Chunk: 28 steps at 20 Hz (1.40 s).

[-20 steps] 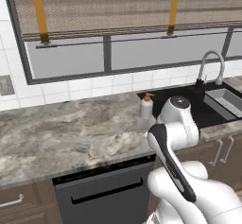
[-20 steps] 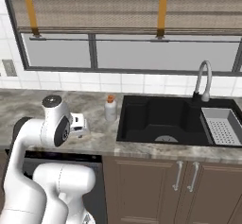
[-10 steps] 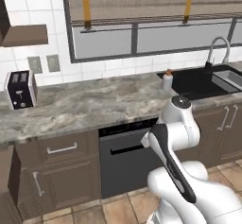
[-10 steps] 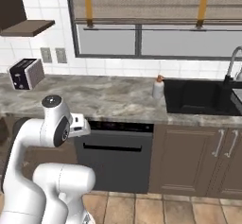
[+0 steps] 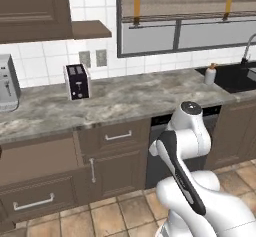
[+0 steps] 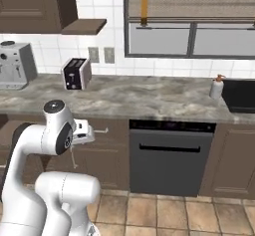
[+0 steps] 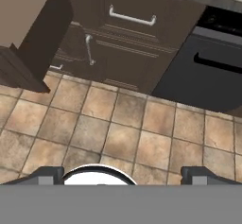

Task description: Restock the sink supplies by placing the sponge and soap dispenser on the counter and next to the sink. Make sure the soap dispenser is upright.

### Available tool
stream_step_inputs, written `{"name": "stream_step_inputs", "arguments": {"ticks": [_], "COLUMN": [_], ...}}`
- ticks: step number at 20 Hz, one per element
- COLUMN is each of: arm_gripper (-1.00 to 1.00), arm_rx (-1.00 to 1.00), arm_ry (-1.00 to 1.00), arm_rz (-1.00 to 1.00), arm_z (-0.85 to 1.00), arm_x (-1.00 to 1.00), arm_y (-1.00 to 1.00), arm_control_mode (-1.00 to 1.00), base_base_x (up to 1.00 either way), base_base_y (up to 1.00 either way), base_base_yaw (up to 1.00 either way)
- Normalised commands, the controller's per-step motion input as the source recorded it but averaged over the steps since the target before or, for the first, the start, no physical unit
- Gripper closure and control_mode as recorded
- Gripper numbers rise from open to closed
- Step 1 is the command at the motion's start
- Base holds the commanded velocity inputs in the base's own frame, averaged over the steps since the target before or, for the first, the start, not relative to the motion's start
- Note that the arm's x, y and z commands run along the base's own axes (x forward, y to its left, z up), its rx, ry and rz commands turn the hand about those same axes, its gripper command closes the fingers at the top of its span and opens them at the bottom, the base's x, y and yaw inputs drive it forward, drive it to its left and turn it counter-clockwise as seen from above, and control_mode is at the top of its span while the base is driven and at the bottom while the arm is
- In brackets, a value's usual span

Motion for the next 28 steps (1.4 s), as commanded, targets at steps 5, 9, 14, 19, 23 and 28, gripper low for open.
{"name": "stream_step_inputs", "arguments": {"ticks": [5,9,14,19,23,28], "arm_gripper": [-1.00,-1.00,-1.00,-1.00,-1.00,-1.00], "arm_rx": [0.00,0.00,0.00,0.00,0.00,0.00], "arm_ry": [0.00,0.00,0.00,0.00,0.00,0.00], "arm_rz": [0.00,0.00,0.00,0.00,0.00,0.00], "arm_z": [0.00,0.00,0.00,0.00,0.00,0.00], "arm_x": [0.00,0.00,0.00,0.00,0.00,0.00], "arm_y": [0.00,0.00,0.00,0.00,0.00,0.00], "arm_control_mode": [1.00,1.00,1.00,1.00,1.00,1.00], "base_base_x": [0.07,0.09,0.45,0.28,-0.08,0.01], "base_base_y": [1.00,1.00,0.87,0.32,0.13,0.62], "base_base_yaw": [-0.05,-0.05,-0.02,0.04,0.12,0.13]}}
